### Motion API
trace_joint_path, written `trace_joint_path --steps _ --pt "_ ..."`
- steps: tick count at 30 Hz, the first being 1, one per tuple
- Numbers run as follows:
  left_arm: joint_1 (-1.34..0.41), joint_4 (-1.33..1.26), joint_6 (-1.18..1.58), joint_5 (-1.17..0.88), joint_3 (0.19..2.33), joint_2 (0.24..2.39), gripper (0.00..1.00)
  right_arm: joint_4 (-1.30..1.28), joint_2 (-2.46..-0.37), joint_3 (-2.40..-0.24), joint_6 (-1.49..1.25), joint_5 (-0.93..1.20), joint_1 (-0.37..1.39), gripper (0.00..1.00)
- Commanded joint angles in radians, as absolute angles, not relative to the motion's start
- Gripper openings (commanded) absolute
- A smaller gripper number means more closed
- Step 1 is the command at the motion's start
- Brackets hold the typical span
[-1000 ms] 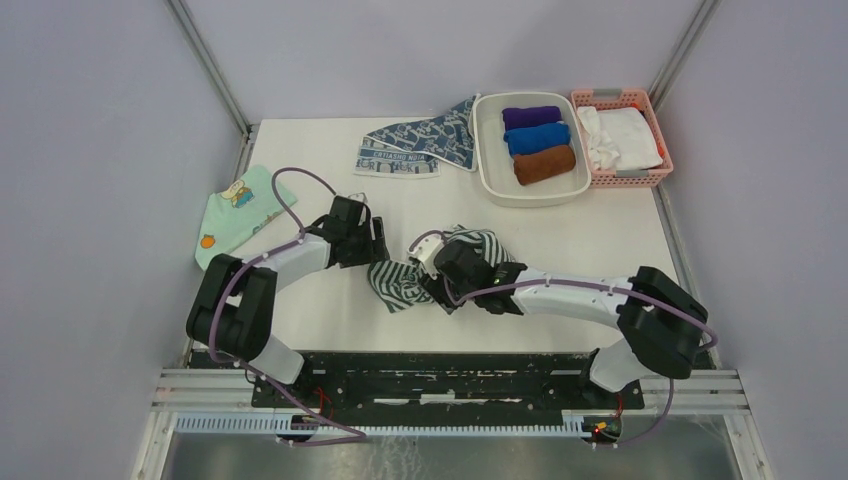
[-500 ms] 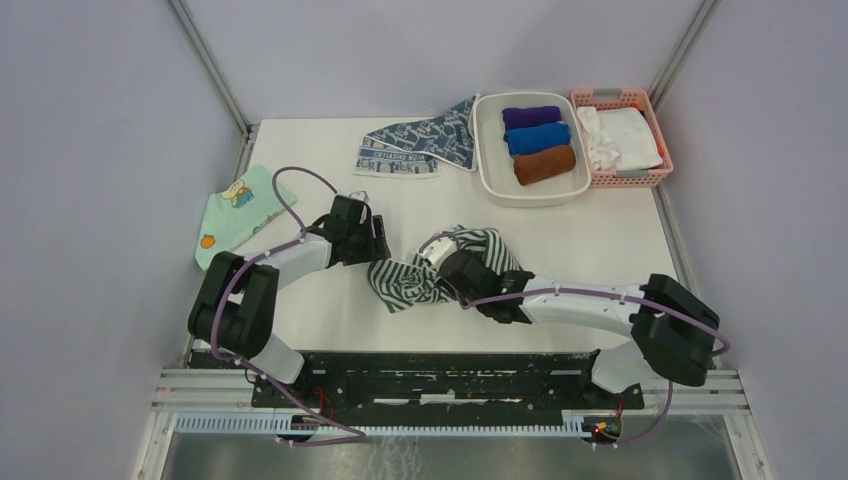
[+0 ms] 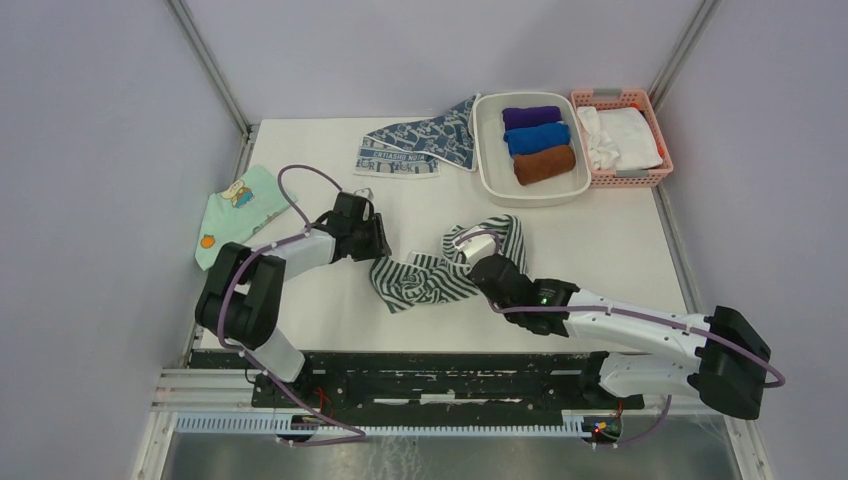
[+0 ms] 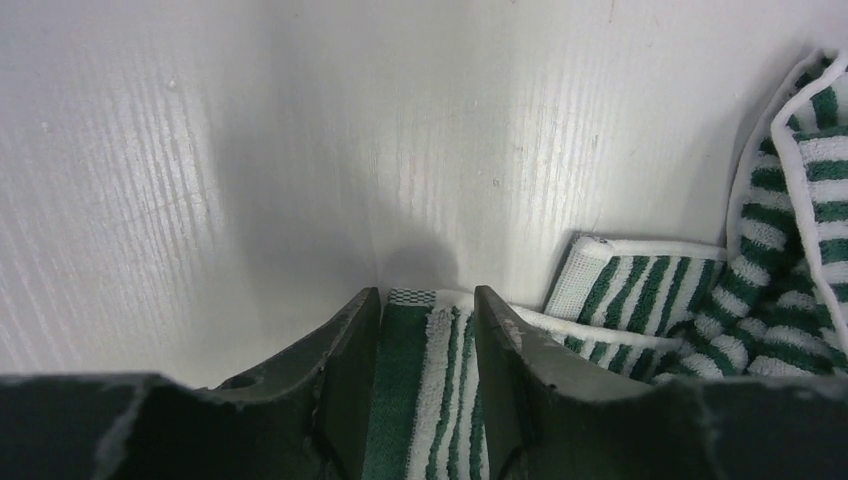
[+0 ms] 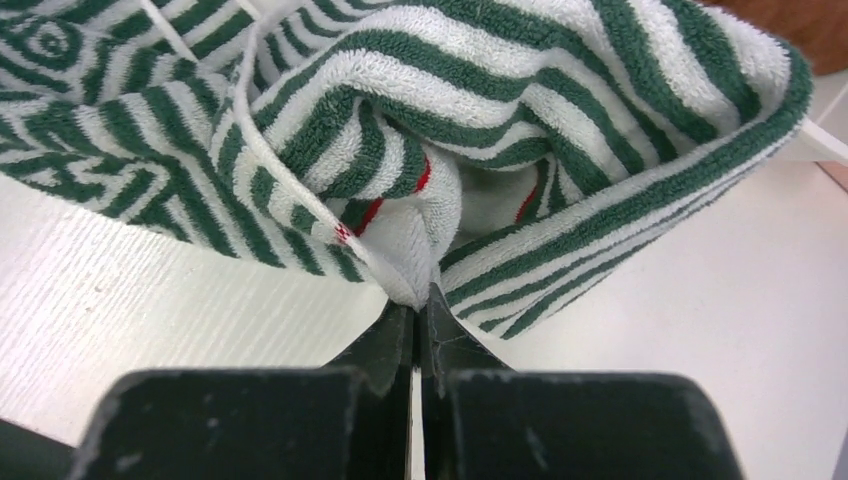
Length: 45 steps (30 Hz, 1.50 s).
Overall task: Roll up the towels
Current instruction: Flatten out the towel at the center of the board.
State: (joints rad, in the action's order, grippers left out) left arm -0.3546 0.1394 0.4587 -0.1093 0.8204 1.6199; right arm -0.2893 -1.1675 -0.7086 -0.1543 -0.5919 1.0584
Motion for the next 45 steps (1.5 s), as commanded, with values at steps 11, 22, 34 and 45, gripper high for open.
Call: trace_joint_path --steps 11,22,34,45 --pt "-0.341 0.246 0.438 -0.056 0.919 1.575 0.03 -0.335 -1.033 -0.750 -0.139 -0.797 0.941 0.00" --pt "-0.145 0.280 0.333 0.142 1.247 1.310 0.03 -0.521 -0.955 -0.980 -0.156 -0.895 0.651 0.00" --pt "-0.005 0.093 0.385 0.393 0.957 0.988 0.03 -0.509 -0.889 -1.016 -0.181 -0.923 0.499 0.00" --pt "0.038 0.037 0.405 0.236 1.309 1.267 0.03 -0.459 -1.039 -1.209 -0.151 -0.894 0.394 0.00"
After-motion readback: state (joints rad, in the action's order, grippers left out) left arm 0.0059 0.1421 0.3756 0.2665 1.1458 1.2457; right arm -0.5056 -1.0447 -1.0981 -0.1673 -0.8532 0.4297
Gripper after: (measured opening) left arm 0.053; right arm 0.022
